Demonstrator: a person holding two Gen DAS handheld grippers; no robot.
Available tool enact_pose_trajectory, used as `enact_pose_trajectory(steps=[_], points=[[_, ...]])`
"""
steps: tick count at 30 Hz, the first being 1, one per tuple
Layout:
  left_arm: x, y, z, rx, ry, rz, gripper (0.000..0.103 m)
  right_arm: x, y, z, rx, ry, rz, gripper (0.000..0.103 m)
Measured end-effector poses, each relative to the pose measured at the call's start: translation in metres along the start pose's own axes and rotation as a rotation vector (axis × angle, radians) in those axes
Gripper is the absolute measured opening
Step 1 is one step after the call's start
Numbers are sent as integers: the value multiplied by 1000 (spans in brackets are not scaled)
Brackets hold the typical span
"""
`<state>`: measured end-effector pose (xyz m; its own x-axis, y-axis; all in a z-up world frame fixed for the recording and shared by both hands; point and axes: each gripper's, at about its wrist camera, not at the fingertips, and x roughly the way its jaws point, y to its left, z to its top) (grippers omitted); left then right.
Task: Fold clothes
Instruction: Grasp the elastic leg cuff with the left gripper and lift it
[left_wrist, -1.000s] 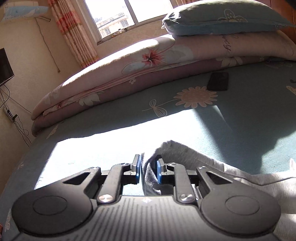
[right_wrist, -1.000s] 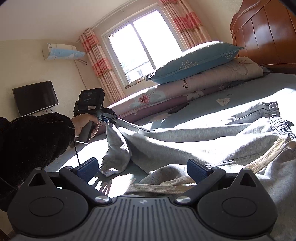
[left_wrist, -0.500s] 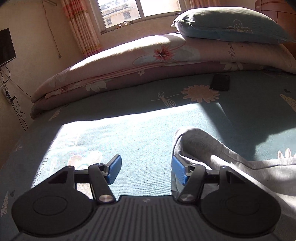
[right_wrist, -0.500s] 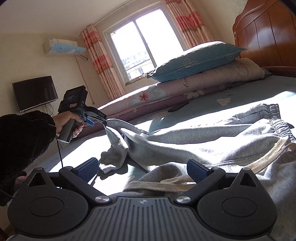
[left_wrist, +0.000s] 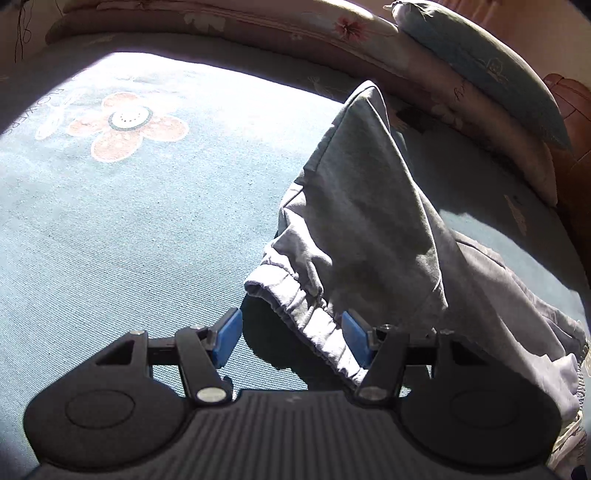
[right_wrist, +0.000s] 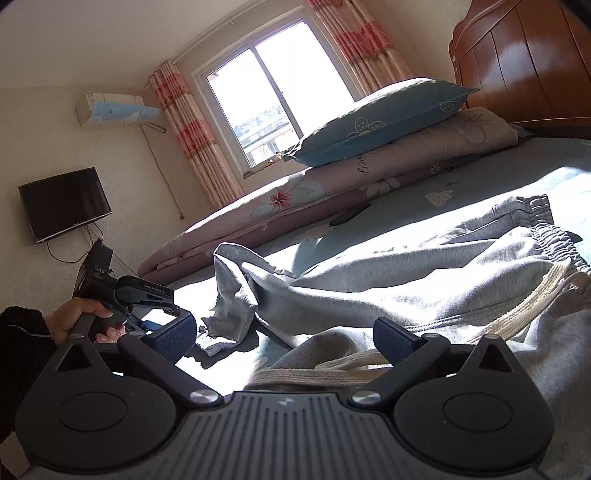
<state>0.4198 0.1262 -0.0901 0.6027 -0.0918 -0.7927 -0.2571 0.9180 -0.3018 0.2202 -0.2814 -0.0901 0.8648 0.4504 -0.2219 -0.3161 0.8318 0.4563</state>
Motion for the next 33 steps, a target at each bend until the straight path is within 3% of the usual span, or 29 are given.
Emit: enact_pose_trajectory(steps=[3,6,10,14,15,16,18,19,21,25,33], points=[[13,9,-15,-112,7,-51,57,0,-1,0,10,0,0,103],[20,6,-18,-136,-18,-76,57,0,-3,0,18,0,0,103],[33,-12,-18,-86,-61,-57,59,2,-4,1,23,6,0,103],[38,-33,-24,18,-118,14,58,3,-4,1,15,13,-6,103],[37,-38,-26,50,-131,39,53,3,-3,1,13,13,-8,103],[37,-42,-27,74,-144,56,38,3,-3,1,13,12,-8,103],[34,-47,-28,103,-167,80,30,3,-4,1,12,10,-8,103],[32,-49,-27,114,-178,90,20,3,-4,1,11,11,-12,103],[26,-54,-22,157,-202,122,14,4,-4,1,11,13,-18,103],[9,-57,-3,221,-267,191,5,4,-5,2,11,12,-20,103],[-22,-32,44,218,-344,290,5,3,-5,2,6,16,-28,103]])
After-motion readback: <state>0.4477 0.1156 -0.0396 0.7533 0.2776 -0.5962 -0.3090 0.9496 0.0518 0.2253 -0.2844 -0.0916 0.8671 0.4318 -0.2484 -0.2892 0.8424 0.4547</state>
